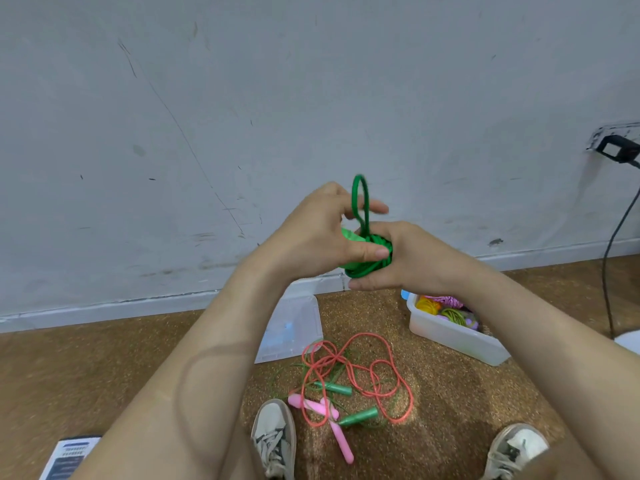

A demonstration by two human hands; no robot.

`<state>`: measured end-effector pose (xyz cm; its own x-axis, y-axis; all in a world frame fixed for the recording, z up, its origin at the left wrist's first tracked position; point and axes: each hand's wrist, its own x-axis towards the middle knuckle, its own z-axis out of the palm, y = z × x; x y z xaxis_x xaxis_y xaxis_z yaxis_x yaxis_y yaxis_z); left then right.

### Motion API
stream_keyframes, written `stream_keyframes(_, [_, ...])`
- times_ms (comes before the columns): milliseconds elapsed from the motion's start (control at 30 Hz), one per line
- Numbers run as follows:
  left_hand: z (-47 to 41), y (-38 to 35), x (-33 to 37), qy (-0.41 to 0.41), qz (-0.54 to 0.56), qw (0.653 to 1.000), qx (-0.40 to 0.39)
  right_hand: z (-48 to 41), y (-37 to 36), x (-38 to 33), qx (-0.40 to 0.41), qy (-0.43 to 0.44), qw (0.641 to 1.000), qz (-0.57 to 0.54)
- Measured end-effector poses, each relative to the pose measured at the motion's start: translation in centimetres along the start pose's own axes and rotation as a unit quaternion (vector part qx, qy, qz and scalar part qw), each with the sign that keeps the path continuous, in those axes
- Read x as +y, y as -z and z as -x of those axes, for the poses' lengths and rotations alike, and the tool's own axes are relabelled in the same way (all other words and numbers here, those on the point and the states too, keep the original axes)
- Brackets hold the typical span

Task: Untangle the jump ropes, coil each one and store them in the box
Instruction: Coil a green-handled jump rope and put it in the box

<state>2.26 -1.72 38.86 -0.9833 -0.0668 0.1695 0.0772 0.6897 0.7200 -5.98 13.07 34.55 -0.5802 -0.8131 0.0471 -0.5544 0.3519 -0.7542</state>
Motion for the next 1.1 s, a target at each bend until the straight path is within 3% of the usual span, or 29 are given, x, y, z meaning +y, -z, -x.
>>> stream_keyframes(100, [-0.2,-0.8,-0.8,0.018,0.067,0.998,-0.009,0.3,0.8,-0.6,-0.017,-0.01,0.999,0.036])
stream_keyframes(300, [-0.7,-2.2,-0.8,-0.043,-0.052,0.987,0.146,0.0,2.3,0.7,0.087,-0.131,0.983,0.097])
stream_keyframes(333, [-0.7,-2.4,-0.8,-0.089,-0.081,0.977,0.178,-0.1,2.2,0.7,0.109,-0.156,0.979,0.077])
stream_keyframes(400, [-0.8,-3.0,-0.9,-0.172,-0.166,0.944,0.228,-0.2,1.8,0.5,0.118,-0.182,0.97,-0.106])
stream_keyframes(467, [-0.8,-3.7,-1.0,-0.211,-0.207,0.918,0.263,0.0,1.9,0.1,0.106,-0.17,0.909,-0.364])
stream_keyframes(533, [-1.0,-3.9,-1.2,-0.237,-0.219,0.897,0.301,0.3,2.6,-0.1,0.081,-0.128,0.811,-0.566])
stream_keyframes(600, [-1.1,-4.2,-1.2,-0.256,-0.23,0.882,0.322,0.5,2.9,-0.1,0.059,-0.08,0.727,-0.679])
stream_keyframes(633, [-1.1,-4.5,-1.1,-0.261,-0.237,0.88,0.319,0.5,2.7,-0.1,0.064,-0.073,0.714,-0.694])
stream_keyframes(767, [-0.6,-5.2,-0.2,-0.235,-0.196,0.914,0.267,0.2,1.8,0.5,0.083,-0.059,0.778,-0.62])
stream_keyframes(867, [-0.3,-4.4,0.9,-0.072,0.041,0.982,0.172,0.4,1.8,0.3,0.03,-0.047,0.796,-0.603])
stream_keyframes(967, [-0.4,-2.9,1.3,0.024,0.181,0.974,0.137,0.7,1.8,0.3,-0.037,-0.026,0.812,-0.582])
stream_keyframes(1100, [-0.5,-0.2,0.2,0.047,0.198,0.959,0.195,0.7,2.8,0.1,-0.014,-0.084,0.814,-0.575])
